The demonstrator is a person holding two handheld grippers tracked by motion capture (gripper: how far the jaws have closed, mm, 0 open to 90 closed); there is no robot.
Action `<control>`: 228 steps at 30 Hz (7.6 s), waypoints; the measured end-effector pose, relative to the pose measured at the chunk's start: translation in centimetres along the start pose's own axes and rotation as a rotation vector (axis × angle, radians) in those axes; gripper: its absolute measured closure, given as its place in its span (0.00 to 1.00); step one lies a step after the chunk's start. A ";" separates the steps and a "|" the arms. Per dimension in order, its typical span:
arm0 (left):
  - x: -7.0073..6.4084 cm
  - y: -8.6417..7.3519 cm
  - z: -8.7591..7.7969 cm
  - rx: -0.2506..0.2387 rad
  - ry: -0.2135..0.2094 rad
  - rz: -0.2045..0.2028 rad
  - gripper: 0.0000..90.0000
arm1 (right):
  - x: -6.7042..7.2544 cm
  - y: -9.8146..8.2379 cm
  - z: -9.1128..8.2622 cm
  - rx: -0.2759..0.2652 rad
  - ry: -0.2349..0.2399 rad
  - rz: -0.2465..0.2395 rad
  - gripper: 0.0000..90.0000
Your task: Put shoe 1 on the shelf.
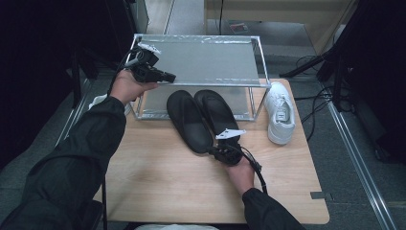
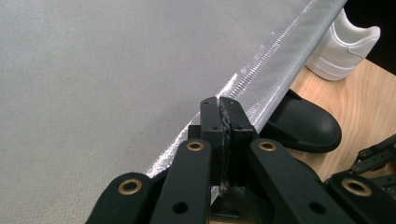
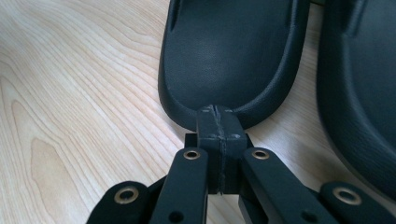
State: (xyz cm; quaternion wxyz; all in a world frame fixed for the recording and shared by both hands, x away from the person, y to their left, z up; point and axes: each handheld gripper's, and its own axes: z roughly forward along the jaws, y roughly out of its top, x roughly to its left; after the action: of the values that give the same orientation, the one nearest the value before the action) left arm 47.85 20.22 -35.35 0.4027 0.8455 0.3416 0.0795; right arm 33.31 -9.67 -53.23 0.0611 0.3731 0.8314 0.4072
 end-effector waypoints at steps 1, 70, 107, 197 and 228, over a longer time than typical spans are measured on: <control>0.0 0.0 0.0 0.001 0.001 -0.001 0.99 | 0.0 0.1 0.1 0.000 0.002 0.002 1.00; 0.3 -0.3 0.1 -0.017 -0.015 -0.035 1.00 | 1.0 9.2 6.3 -0.067 0.028 0.068 1.00; 0.3 -0.2 0.2 -0.019 -0.019 -0.053 0.99 | -4.0 1.8 -6.2 -0.138 -0.082 0.091 1.00; 0.7 -0.5 0.2 -0.038 -0.036 -0.065 0.98 | -4.5 4.9 2.2 -0.057 -0.142 0.135 1.00; -0.2 -0.6 -2.4 -0.050 -0.020 -0.054 0.62 | -3.7 4.2 -1.7 -0.073 -0.110 0.098 0.82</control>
State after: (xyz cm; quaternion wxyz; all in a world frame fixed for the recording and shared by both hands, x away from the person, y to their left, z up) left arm 46.40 21.88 -34.14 0.4292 0.8263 0.3581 0.0688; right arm 37.60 -11.56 -49.86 0.1001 0.4326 0.7921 0.4188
